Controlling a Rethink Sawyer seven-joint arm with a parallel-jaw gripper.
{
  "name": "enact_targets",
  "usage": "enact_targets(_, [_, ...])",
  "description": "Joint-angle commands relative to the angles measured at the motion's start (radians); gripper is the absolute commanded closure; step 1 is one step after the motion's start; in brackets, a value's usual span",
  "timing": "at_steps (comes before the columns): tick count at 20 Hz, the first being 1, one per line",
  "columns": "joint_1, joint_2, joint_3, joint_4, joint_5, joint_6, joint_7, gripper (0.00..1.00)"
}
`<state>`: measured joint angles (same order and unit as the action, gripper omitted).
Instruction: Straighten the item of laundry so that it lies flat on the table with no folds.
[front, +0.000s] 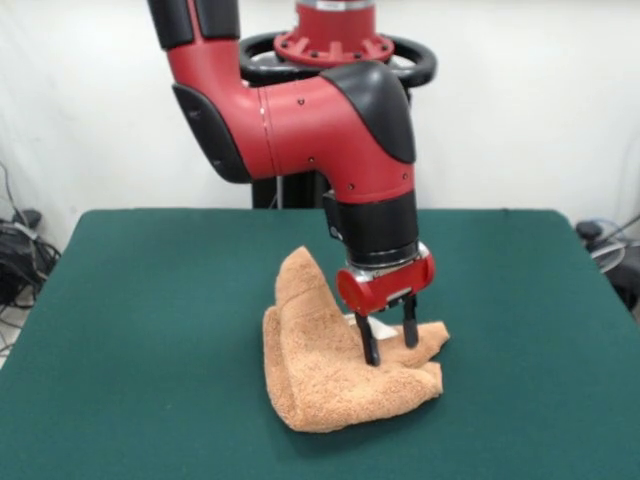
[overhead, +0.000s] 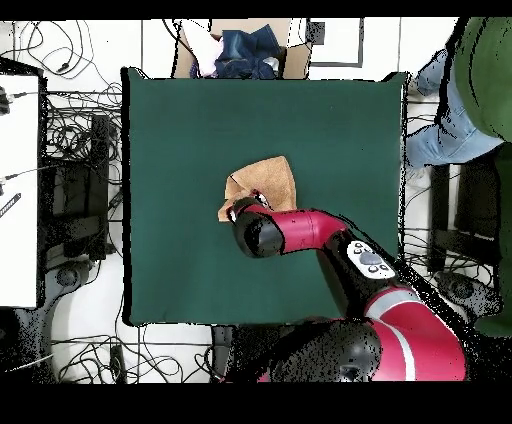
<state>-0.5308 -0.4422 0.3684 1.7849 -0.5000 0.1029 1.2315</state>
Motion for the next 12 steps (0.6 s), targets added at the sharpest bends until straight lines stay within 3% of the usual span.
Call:
enact_targets(1, [-0.001, 0.074, -0.008, -0.056, 0.012, -0.022, 0.162, 0.00])
enact_targets(12, [-0.061, 0.047, 0.110, -0.168, 0.045, 0.233, 0.000, 0.00])
